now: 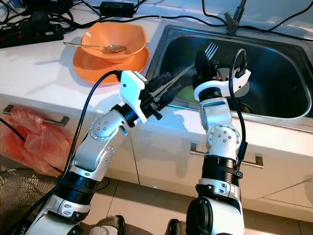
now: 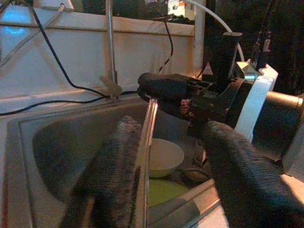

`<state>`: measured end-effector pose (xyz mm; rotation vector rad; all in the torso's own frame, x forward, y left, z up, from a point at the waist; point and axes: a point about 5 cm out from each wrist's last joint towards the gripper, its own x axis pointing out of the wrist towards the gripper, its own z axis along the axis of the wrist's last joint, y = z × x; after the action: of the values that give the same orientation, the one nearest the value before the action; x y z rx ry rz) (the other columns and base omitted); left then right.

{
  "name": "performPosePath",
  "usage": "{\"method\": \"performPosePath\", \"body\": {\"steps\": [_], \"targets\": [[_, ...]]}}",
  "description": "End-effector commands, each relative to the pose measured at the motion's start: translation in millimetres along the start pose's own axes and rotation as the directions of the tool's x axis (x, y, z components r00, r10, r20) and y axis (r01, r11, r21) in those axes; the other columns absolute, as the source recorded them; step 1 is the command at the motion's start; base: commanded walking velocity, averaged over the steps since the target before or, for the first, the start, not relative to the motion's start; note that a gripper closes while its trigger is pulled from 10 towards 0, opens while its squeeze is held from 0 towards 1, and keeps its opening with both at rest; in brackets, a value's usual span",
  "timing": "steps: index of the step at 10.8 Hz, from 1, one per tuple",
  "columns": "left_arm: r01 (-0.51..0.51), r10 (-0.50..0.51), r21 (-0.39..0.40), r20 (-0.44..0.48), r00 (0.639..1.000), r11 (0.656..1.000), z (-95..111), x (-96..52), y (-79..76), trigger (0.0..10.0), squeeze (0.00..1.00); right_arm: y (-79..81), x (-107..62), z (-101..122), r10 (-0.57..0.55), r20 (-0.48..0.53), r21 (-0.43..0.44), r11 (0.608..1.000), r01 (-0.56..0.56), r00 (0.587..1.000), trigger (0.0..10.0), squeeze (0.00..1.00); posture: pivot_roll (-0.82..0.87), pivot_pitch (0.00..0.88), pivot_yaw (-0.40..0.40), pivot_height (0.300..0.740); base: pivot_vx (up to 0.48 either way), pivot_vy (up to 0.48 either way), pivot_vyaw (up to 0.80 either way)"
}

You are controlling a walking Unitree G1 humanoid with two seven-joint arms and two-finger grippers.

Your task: Kitchen organization

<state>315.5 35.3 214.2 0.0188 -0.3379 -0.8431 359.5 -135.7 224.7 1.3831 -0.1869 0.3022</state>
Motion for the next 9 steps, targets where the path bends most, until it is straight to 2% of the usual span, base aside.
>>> {"method": "performPosePath", "body": {"steps": [1,4,5,6,7,8,9], "targets": [[0.014,-0.014,0.013,-0.018,1.0,1.0,-2.7,1.0,-2.2,10.0,1.0,3.9,2.5,-5.4,0.009,-0.006,0.016,1.0,-0.009,1.0,0.0,0.0,0.2,0.142,-0.048,0.74,0.0,0.0,0.0],[-0.045,0.048,0.061,-0.053,0.997,0.997,-7.7,-2.0,5.1,10.0,1.0,1.3,5.8,7.5,-0.022,0.065,0.013,1.0,0.021,0.998,0.0,0.0,0.2,0.141,-0.049,0.74,0.0,0.0,0.0],[-0.059,0.065,0.077,-0.067,0.996,0.995,-9.8,-3.0,6.6,10.0,0.68,0.1,6.4,11.7,-0.033,0.087,0.007,0.999,0.033,0.996,0.0,0.0,0.2,0.141,-0.049,0.74,0.0,0.0,0.0],[-0.091,0.098,0.089,-0.076,0.992,0.992,-11.8,-4.6,9.9,10.0,0.0,4.1,8.2,21.5,-0.011,0.13,-0.045,0.999,0.017,0.992,0.0,0.0,0.2,0.139,-0.048,0.74,0.0,0.0,0.0],[-0.098,0.106,0.091,-0.079,0.991,0.991,-12.5,-5.0,11.1,10.0,0.0,6.0,8.9,24.4,-0.004,0.146,-0.069,0.998,0.014,0.989,9.7,0.0,0.2,0.139,-0.048,0.74,0.0,0.0,0.0],[-0.113,0.12,0.08,-0.09,0.989,0.99,-15.2,-7.1,12.9,10.0,0.0,10.2,12.4,33.0,-0.003,0.179,-0.161,0.987,0.032,0.984,10.0,0.0,0.2,0.135,-0.046,0.74,0.0,0.0,0.0],[-0.113,0.121,0.073,-0.108,0.987,0.991,-18.6,-9.3,12.7,10.0,0.0,14.7,15.0,42.5,0.001,0.241,-0.28,0.958,0.068,0.971,10.0,0.0,0.2,0.135,-0.047,0.74,0.0,0.0,0.0]]}}
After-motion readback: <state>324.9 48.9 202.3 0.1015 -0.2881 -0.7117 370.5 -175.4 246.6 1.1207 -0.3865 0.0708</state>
